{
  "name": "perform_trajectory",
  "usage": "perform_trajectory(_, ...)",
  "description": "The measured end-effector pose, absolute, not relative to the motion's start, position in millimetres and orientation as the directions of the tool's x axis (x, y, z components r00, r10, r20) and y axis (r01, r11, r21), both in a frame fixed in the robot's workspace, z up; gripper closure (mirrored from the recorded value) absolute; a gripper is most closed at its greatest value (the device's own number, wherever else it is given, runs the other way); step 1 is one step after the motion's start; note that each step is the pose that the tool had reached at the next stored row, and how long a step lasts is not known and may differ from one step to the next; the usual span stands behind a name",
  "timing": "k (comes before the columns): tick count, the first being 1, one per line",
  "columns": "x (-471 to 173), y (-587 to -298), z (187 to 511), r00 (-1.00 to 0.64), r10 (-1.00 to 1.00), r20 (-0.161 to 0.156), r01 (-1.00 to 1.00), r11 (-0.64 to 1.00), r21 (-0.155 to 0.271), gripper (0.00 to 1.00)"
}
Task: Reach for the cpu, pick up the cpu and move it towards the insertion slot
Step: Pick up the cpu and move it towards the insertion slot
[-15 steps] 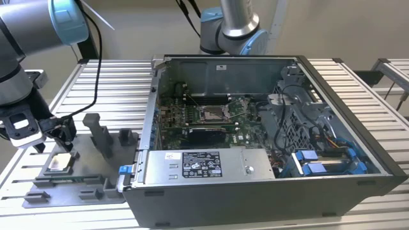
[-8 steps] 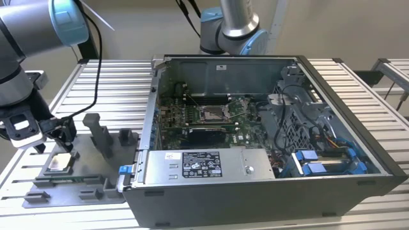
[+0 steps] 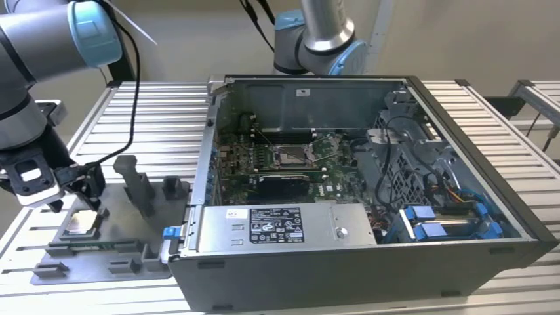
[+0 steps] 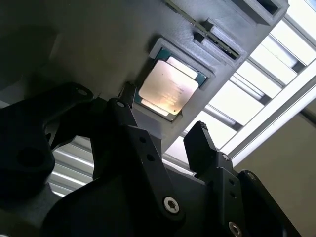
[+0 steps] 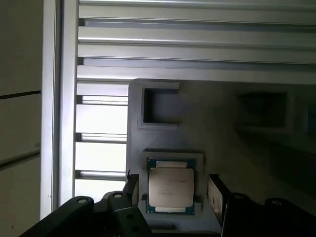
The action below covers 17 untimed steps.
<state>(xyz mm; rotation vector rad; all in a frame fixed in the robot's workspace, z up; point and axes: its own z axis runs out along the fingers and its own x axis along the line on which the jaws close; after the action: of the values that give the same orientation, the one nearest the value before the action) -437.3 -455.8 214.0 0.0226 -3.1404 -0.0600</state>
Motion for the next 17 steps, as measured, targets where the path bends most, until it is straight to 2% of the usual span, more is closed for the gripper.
perform_trajectory(17, -437.7, -460.2, 197.3, -1.000, -0.010, 0.000, -0.010, 0.999, 0.038, 0.00)
